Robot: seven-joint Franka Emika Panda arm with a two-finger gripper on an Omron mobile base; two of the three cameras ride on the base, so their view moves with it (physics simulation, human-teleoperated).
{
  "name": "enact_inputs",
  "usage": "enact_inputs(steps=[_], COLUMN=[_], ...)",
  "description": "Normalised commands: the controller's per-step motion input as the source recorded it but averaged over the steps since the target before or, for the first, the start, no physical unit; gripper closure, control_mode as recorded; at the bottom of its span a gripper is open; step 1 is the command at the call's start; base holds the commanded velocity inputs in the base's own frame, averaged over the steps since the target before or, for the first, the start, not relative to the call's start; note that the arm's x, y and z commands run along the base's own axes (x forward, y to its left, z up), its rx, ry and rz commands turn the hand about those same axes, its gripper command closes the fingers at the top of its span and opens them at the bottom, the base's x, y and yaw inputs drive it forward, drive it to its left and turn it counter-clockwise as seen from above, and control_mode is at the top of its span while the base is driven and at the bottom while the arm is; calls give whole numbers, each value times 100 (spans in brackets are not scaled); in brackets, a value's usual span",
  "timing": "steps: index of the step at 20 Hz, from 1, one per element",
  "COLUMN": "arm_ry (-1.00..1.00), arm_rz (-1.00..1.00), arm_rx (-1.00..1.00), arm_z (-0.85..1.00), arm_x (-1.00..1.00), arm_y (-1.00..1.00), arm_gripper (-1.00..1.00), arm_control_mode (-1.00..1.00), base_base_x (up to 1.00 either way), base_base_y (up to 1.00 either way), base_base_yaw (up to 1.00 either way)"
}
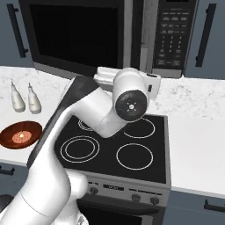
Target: Open the microwave, place the bowl with waffle inside the microwave, then close the microwave door and turn it on.
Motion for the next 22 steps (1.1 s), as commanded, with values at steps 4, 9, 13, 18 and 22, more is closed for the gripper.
enact_inputs(steps=[4,9,13,18,22], arm_ry=[0,0,0,0,-14], arm_rz=[-4,-4,-2,0,0], arm_rx=[-6,-18,-23,-17,-2], arm_z=[22,14,10,12,5], arm_x=[-100,-100,-100,-89,-97], arm_y=[42,73,91,68,5], arm_gripper=[100,100,-100,-100,-100], arm_control_mode=[-100,-100,-100,-100,-100], base_base_x=[0,0,0,0,0], base_base_y=[0,0,0,0,0], base_base_yaw=[0,0,0,0,0])
